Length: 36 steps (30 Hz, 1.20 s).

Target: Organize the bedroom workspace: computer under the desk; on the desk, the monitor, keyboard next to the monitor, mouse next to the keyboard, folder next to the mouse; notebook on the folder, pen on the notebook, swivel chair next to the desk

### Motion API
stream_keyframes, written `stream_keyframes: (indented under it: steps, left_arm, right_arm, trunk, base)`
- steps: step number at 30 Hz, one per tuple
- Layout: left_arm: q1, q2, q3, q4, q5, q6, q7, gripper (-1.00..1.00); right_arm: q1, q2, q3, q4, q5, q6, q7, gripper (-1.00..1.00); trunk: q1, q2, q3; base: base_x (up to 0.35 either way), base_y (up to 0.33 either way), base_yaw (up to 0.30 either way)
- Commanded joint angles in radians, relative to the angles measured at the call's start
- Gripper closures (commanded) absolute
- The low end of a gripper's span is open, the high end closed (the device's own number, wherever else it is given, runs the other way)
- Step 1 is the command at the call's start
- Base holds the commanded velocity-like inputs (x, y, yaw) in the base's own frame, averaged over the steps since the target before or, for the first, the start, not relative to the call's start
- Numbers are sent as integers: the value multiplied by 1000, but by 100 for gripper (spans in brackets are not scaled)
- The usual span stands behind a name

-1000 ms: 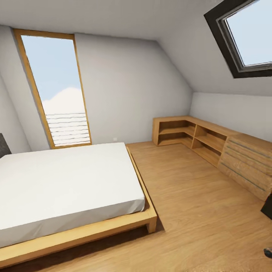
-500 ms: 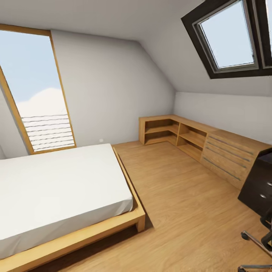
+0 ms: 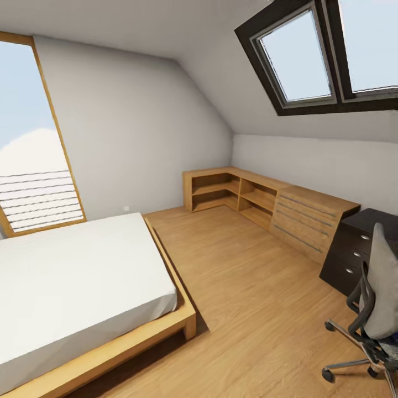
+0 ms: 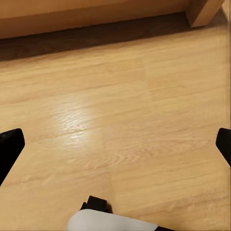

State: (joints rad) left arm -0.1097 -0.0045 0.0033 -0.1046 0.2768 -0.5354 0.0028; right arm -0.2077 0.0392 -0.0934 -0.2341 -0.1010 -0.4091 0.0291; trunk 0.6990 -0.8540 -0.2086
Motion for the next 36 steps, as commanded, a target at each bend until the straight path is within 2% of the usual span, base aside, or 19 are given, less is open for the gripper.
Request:
stream_keyframes:
  steps: [1,36]
  left_arm:
    - [0,0,0,0,2,-3,0,-100]
    - [0,0,0,0,2,-3,1,-100]
  right_arm:
    - [-1,1,-3,1,-6,-3,3,-100]
    - [-1,2,-3,1,-5,-4,3,-100]
  trunk:
    - [0,-1,-1]
    - [0,-1,-1]
  base:
    - [0,0,-262]
    - [0,0,-262]
